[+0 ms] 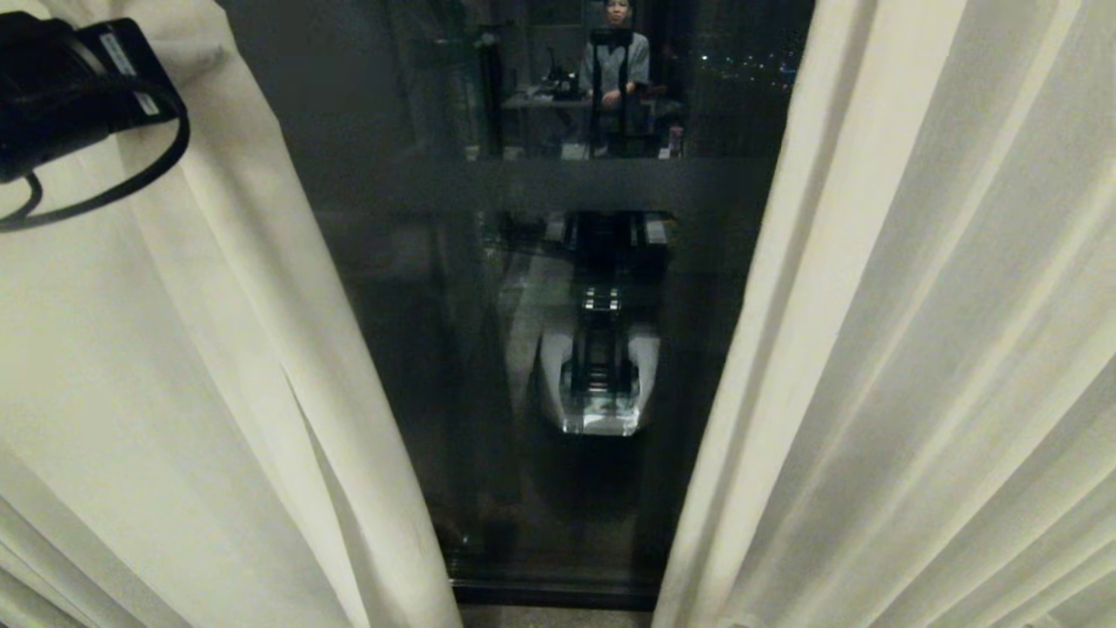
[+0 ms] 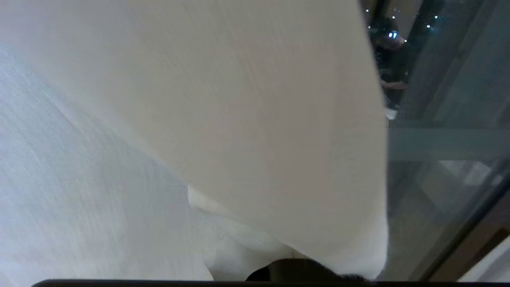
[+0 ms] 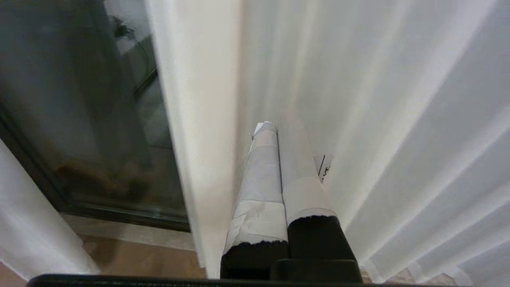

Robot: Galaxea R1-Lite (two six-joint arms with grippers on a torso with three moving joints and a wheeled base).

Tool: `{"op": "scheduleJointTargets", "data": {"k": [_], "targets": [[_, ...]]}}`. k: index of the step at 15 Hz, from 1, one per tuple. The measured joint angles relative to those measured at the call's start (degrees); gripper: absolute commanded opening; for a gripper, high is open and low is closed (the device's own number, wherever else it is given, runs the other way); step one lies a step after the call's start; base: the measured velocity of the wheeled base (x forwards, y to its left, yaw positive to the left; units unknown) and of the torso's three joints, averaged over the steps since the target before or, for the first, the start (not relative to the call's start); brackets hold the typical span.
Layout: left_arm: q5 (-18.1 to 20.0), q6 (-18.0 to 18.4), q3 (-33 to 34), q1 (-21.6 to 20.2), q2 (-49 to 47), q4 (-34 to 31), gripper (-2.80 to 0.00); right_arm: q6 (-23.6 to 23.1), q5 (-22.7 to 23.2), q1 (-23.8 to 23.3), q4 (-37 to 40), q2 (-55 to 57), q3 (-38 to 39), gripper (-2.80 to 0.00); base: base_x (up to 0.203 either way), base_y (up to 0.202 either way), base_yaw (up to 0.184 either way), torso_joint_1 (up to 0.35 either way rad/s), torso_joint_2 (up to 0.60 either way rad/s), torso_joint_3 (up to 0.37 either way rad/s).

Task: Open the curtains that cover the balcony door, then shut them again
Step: Close the inner curtains on both sides

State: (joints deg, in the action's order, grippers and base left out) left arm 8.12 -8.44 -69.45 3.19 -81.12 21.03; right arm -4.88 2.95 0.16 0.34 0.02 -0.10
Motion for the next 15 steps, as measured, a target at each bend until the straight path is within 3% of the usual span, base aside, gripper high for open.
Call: {"op": "scheduleJointTargets", "data": {"k": [15], "targets": [[-0.1, 0.1, -0.6, 2.1, -1.4, 0.1, -2.8, 0.0, 0.0, 0.0, 0.0, 0.0, 0.0, -2.8, 0.0, -0.191, 0.002, 0.005, 0.0, 0.003]]}}
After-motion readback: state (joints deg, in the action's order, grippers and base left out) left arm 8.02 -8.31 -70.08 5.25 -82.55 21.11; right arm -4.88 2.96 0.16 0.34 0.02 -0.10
